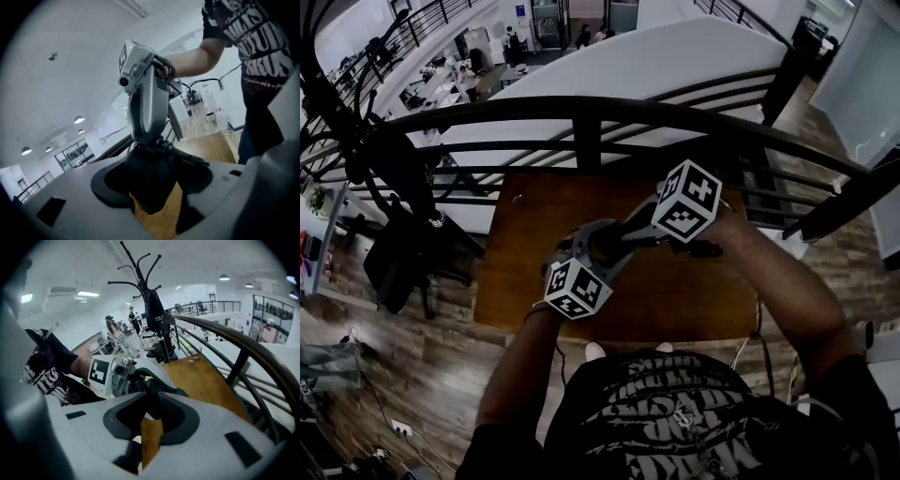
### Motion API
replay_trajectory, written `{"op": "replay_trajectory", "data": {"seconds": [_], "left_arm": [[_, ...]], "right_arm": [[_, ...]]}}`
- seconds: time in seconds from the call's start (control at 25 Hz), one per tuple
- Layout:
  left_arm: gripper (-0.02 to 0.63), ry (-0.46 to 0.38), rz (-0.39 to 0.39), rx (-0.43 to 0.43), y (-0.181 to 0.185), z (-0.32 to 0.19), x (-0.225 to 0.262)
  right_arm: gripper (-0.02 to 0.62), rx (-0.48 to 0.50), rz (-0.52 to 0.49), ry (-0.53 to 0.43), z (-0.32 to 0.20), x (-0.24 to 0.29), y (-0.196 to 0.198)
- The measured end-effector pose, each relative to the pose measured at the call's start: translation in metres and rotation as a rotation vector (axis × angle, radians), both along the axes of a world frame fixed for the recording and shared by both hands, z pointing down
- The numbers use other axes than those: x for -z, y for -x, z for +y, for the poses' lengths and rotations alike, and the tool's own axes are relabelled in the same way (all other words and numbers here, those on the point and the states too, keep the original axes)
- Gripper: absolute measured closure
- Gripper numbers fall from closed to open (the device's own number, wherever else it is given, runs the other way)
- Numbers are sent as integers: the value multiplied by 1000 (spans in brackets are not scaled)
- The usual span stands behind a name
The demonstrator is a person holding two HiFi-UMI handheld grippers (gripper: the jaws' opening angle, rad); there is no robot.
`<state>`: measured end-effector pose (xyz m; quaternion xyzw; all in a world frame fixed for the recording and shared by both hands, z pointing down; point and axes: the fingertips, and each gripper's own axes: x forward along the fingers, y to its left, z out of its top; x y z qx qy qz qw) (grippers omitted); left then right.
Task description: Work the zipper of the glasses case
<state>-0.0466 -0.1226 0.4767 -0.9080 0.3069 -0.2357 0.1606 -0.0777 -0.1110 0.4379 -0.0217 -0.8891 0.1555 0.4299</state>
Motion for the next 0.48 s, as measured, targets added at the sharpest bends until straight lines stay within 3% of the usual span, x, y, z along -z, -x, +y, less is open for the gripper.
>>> {"op": "replay_trajectory", "data": {"seconds": [0.12,0.2,0.4,0.48], "left_arm": [[341,7,78,2,4,8,3],[341,7,128,7,6,11,8],[341,19,322,70,26,13,28],[342,17,318,73,30,15,32]], "right_arm": [[577,-65,-85,75,2,5,3],[581,-133,-168,123,2,12,4],[598,-316,-257,115,-17,5,-24],[598,-346,-325,136,-18,9,-32]]}}
